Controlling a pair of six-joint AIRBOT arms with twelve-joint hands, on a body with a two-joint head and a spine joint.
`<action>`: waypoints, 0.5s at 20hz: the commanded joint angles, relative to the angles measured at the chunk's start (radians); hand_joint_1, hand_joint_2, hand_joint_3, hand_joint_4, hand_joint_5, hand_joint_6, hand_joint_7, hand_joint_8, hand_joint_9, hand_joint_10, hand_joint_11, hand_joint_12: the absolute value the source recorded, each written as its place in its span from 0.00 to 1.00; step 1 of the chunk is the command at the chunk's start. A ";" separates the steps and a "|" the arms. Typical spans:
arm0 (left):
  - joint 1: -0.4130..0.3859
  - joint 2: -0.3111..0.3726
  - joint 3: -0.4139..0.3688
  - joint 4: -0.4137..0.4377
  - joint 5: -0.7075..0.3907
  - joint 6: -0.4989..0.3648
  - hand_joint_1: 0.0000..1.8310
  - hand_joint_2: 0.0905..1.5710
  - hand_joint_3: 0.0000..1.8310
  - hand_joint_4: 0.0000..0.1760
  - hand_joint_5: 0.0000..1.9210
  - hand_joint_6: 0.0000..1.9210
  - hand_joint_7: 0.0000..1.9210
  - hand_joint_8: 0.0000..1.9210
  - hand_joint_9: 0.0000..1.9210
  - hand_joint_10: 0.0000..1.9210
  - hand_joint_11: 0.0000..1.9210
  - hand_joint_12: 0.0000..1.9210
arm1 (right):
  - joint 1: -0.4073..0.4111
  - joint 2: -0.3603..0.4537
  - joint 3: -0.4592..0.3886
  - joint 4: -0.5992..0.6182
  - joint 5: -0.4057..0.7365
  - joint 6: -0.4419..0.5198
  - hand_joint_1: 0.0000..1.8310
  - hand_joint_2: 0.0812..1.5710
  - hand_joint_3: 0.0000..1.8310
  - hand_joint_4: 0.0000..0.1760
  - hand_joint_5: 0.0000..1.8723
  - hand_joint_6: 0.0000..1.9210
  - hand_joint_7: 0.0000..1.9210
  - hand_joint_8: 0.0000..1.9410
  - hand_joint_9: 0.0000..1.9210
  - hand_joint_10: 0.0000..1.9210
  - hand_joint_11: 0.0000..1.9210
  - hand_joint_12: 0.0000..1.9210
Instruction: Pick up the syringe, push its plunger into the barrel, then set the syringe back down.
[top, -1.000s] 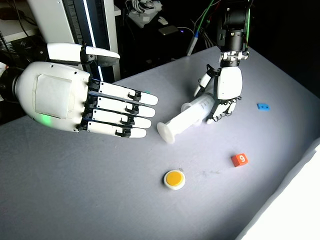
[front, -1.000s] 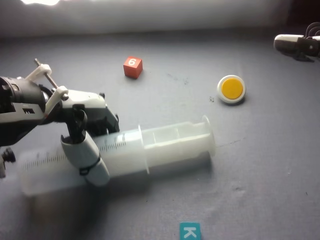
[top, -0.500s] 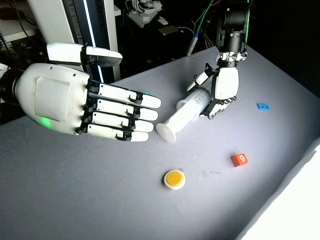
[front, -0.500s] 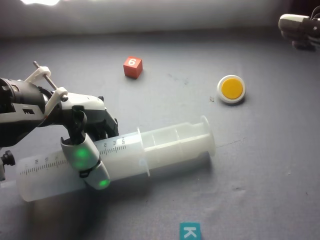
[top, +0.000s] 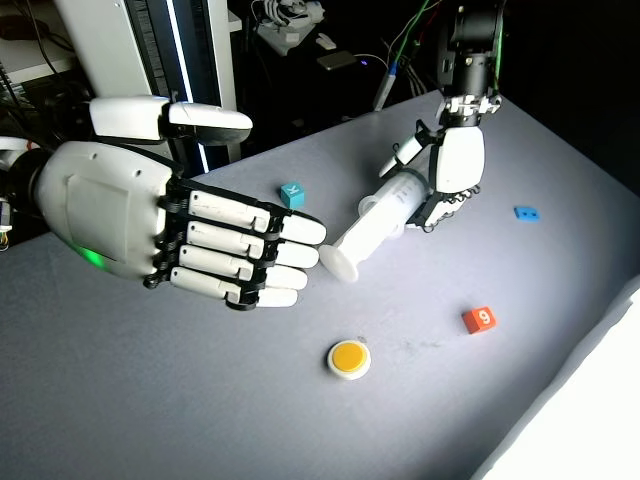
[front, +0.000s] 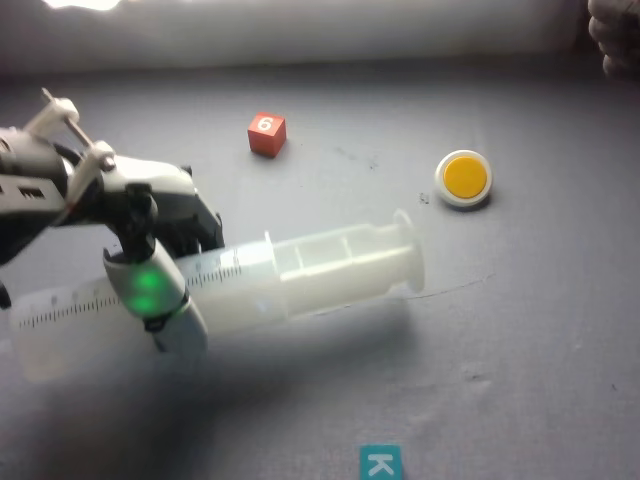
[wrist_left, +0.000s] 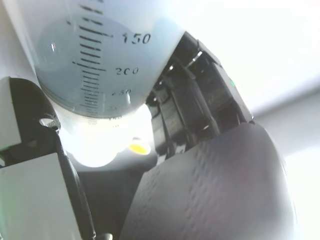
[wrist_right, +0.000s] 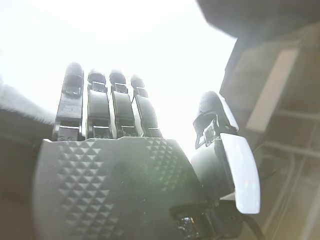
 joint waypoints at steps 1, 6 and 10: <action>-0.028 0.008 -0.006 0.010 -0.056 -0.004 0.75 0.69 0.00 0.00 0.47 0.51 0.52 0.53 0.47 0.65 0.35 0.71 | 0.011 0.002 -0.008 0.012 0.131 0.015 0.00 0.82 0.00 0.00 0.07 0.00 0.05 0.00 0.04 0.00 0.00 0.14; -0.140 0.044 -0.021 -0.035 -0.048 -0.004 0.75 0.70 0.00 0.00 0.46 0.53 0.52 0.55 0.46 0.64 0.35 0.70 | 0.010 -0.003 -0.032 0.034 0.126 0.010 0.00 0.76 0.00 0.00 0.00 0.00 0.00 0.00 0.00 0.00 0.00 0.00; -0.218 0.065 -0.015 -0.037 -0.048 -0.004 0.75 0.70 0.00 0.00 0.45 0.55 0.51 0.55 0.46 0.64 0.35 0.70 | 0.024 -0.013 -0.047 0.049 0.102 -0.006 0.00 0.73 0.00 0.00 0.00 0.00 0.00 0.00 0.00 0.00 0.00 0.00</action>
